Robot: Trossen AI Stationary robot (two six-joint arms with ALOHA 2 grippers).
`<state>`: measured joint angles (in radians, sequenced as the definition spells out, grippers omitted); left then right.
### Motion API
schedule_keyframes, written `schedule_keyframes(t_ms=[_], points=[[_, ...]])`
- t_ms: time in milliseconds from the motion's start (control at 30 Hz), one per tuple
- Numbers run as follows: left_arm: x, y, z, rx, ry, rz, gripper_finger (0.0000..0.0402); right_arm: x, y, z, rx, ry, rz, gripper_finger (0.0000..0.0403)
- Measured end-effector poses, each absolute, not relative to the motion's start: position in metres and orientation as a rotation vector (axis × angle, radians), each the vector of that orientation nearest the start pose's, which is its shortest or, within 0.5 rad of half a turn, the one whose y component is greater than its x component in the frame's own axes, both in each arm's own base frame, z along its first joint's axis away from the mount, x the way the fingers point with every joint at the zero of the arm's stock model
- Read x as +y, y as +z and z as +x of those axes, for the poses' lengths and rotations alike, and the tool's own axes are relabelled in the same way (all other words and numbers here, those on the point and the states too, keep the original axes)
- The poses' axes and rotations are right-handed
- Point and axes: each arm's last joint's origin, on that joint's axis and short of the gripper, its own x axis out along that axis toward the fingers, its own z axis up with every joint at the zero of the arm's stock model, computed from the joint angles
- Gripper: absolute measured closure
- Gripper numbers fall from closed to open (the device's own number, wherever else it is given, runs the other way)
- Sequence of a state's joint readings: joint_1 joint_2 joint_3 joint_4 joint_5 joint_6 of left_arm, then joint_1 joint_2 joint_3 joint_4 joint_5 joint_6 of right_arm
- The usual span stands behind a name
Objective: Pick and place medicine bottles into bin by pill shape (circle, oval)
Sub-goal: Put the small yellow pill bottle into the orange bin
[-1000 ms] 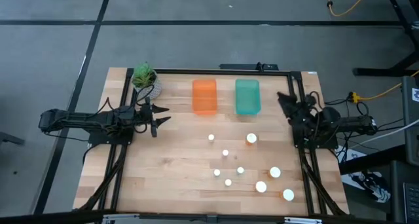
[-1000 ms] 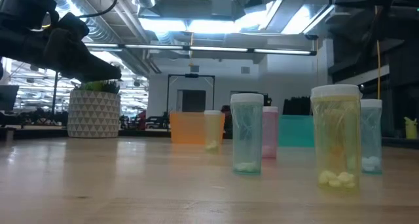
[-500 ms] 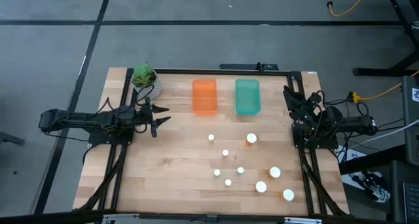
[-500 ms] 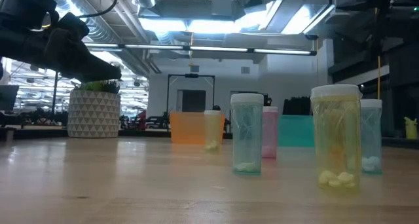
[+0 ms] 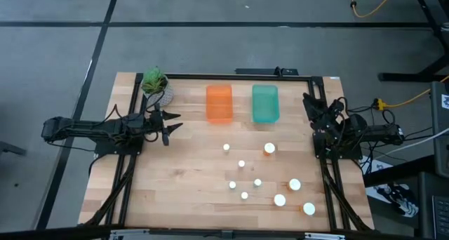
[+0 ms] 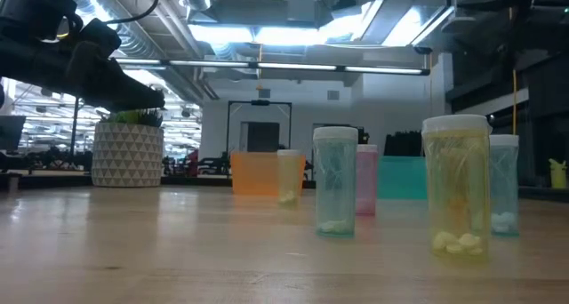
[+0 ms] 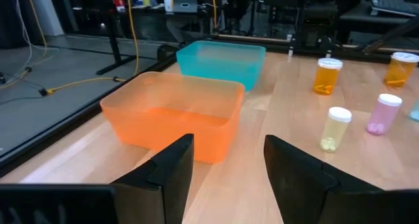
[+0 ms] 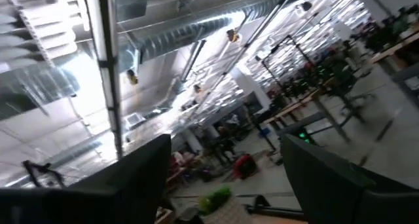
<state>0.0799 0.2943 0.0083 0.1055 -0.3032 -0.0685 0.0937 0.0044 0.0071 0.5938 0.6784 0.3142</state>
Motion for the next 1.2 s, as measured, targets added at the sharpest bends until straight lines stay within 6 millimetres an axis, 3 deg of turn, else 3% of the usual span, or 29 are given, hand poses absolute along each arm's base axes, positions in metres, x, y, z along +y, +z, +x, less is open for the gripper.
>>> schedule_keyframes(t_ms=[233,467,633,833,1000,1200], points=[[0.018,0.152,0.112,0.157,0.382,-0.057,0.0223,-0.008,0.225,0.083,-0.619,-0.353,0.563,0.0114],[0.018,0.173,0.114,-0.085,0.379,-0.213,0.0223,-0.004,0.282,0.095,-0.559,-0.284,0.483,0.0114],[0.018,0.192,0.111,-0.323,0.330,-0.404,0.0223,-0.004,0.319,0.110,-0.323,-0.390,0.404,0.0114],[0.017,0.210,0.104,-0.528,0.289,-0.484,0.0223,-0.005,0.348,0.122,-0.008,-0.509,0.371,0.0114],[0.020,0.205,0.105,-0.524,0.334,-0.638,0.0223,-0.003,0.358,0.136,0.163,-0.547,0.333,0.0114],[0.021,0.196,0.114,-0.434,0.383,-0.774,0.0223,-0.001,0.348,0.161,0.249,-0.555,0.353,0.0114]])
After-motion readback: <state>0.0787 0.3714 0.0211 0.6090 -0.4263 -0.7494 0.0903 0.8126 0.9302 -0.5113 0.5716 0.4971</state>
